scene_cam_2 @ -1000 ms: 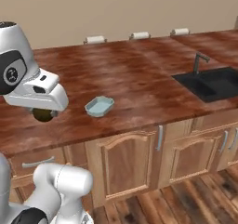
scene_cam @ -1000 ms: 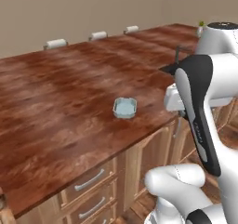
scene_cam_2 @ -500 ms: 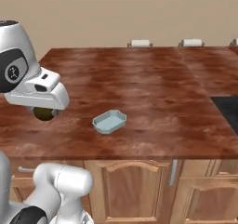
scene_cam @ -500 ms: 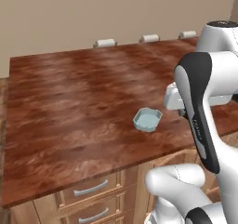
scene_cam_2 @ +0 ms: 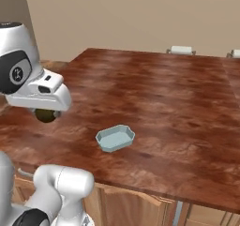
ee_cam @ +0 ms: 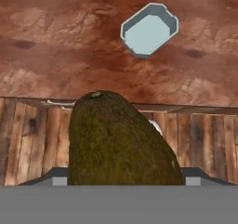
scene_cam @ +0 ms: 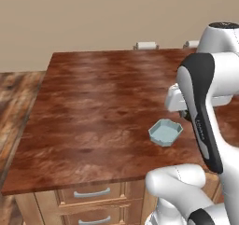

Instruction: Take the lemon and avocado out of the freezer and place them in the tupperware container on the counter. Then put the tupperware containing the vegetables back in the freezer.

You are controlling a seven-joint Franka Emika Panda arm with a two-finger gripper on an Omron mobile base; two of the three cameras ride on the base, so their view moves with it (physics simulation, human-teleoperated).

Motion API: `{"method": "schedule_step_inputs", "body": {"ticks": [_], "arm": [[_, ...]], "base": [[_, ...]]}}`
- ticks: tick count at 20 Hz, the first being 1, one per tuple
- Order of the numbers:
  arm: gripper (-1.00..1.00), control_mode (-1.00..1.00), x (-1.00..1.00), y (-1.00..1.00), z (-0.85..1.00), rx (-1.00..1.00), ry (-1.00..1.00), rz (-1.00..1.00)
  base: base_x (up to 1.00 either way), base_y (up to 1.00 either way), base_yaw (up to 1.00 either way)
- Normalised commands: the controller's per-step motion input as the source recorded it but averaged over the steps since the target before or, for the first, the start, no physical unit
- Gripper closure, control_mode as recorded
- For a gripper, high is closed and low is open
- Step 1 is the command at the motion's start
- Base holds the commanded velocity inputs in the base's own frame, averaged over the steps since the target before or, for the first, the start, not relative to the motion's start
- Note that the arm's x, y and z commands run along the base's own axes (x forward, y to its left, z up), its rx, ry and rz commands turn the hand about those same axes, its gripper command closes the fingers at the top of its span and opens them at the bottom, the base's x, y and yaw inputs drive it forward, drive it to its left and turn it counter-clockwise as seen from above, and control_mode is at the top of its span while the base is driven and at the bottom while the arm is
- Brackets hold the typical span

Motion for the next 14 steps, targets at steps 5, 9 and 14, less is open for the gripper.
{"method": "schedule_step_inputs", "body": {"ticks": [5, 9, 14], "arm": [[1.0, -1.0, 0.47, -0.52, -0.4, 0.04, 0.17, 0.24], [1.0, -1.0, 0.56, -0.46, -0.64, 0.01, 0.08, 0.07], [1.0, -1.0, 0.81, -0.46, -0.79, 0.03, 0.11, 0.05]], "base": [[0.0, 0.0, 0.0], [0.0, 0.0, 0.0], [0.0, 0.0, 0.0]]}}
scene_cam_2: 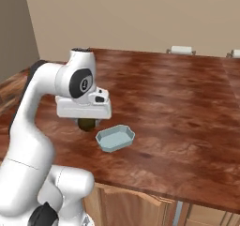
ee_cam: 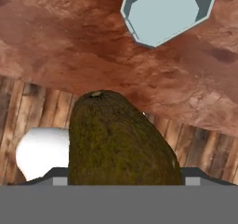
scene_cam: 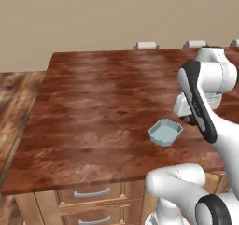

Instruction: Take the lemon and avocado out of the freezer and place them in the tupperware container on the counter. Then put the tupperware containing the vegetables back in the freezer.

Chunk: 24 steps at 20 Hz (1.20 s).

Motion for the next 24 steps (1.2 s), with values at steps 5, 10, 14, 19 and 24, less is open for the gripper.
{"method": "schedule_step_inputs", "body": {"ticks": [5, 10, 14, 19, 24], "arm": [[1.0, -1.0, 0.87, -0.37, -0.66, 0.03, 0.08, 0.04], [1.0, -1.0, 0.69, -0.33, -0.55, 0.0, 0.02, 0.02], [1.0, -1.0, 0.65, -0.2, -0.59, 0.0, 0.0, 0.02], [1.0, -1.0, 0.59, -0.01, -0.57, 0.0, 0.0, 0.01], [1.0, -1.0, 0.63, 0.0, -0.65, 0.0, 0.0, 0.0]], "base": [[0.0, 0.0, 0.0], [0.0, 0.0, 0.0], [0.0, 0.0, 0.0], [0.0, 0.0, 0.0], [0.0, 0.0, 0.0]]}}
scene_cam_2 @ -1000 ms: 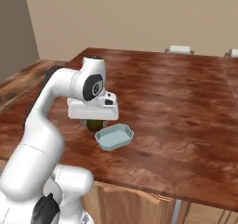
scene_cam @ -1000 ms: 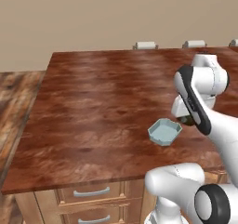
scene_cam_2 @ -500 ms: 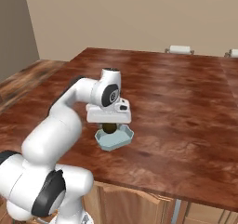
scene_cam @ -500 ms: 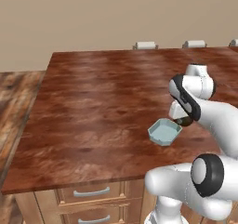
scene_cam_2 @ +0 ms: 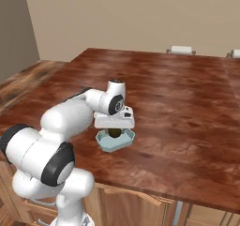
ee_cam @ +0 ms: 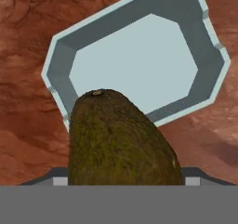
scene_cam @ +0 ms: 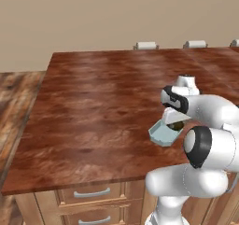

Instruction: Take the lemon and avocado out of the freezer and place them in the tupperware container on the counter. Then put the tupperware containing the vegetables back in the freezer.

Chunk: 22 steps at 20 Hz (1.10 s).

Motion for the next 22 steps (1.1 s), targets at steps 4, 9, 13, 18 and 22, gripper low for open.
{"method": "schedule_step_inputs", "body": {"ticks": [4, 9, 13, 18, 22], "arm": [[1.0, -1.0, 0.61, 0.0, -0.58, 0.0, 0.0, 0.0], [1.0, -1.0, 0.66, -0.14, -0.37, 0.0, 0.0, 0.0], [1.0, -1.0, 0.34, -0.31, -0.24, 0.0, 0.0, 0.0], [1.0, -1.0, 0.15, -0.27, -0.25, 0.0, 0.0, 0.0], [-1.0, -1.0, 0.01, 0.0, -0.26, 0.0, 0.0, 0.0]], "base": [[0.0, 0.0, 0.0], [0.0, 0.0, 0.0], [0.0, 0.0, 0.0], [0.0, 0.0, 0.0], [0.0, 0.0, 0.0]]}}
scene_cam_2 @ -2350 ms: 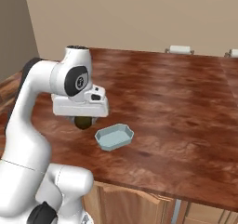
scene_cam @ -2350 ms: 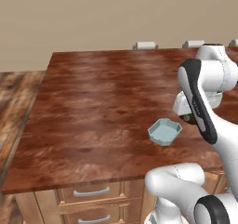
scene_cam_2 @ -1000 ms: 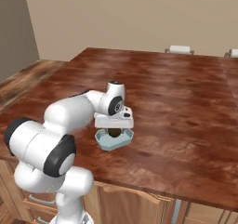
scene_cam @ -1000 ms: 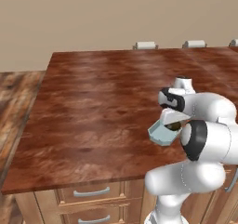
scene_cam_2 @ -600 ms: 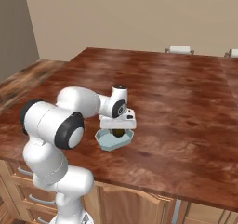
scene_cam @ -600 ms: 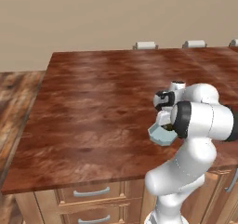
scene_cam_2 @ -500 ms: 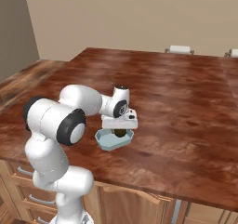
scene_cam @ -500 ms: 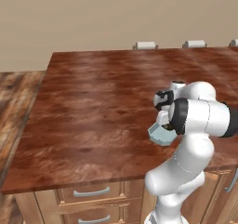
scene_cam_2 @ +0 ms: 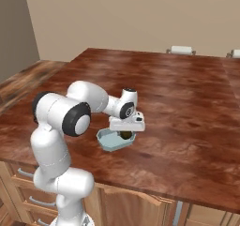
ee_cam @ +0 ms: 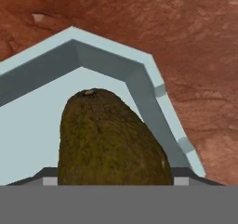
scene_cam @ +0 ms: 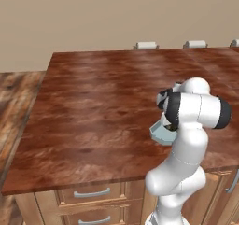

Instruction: Take the lemon and avocado out of the freezer and place them in the tupperware container on the counter. Then put the tupperware containing the vegetables back in the freezer.

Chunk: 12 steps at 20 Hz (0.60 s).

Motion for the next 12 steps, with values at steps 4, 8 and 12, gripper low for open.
{"method": "schedule_step_inputs", "body": {"ticks": [4, 8, 12], "arm": [[-1.0, -1.0, -0.01, 0.07, -0.05, 0.0, 0.0, 0.0], [-1.0, -1.0, -0.27, 0.21, 0.03, 0.0, -0.03, 0.0], [-1.0, -1.0, -0.35, 0.38, 0.19, 0.0, -0.08, 0.0]], "base": [[0.0, 0.0, 0.0], [0.0, 0.0, 0.0], [0.0, 0.0, 0.0]]}}
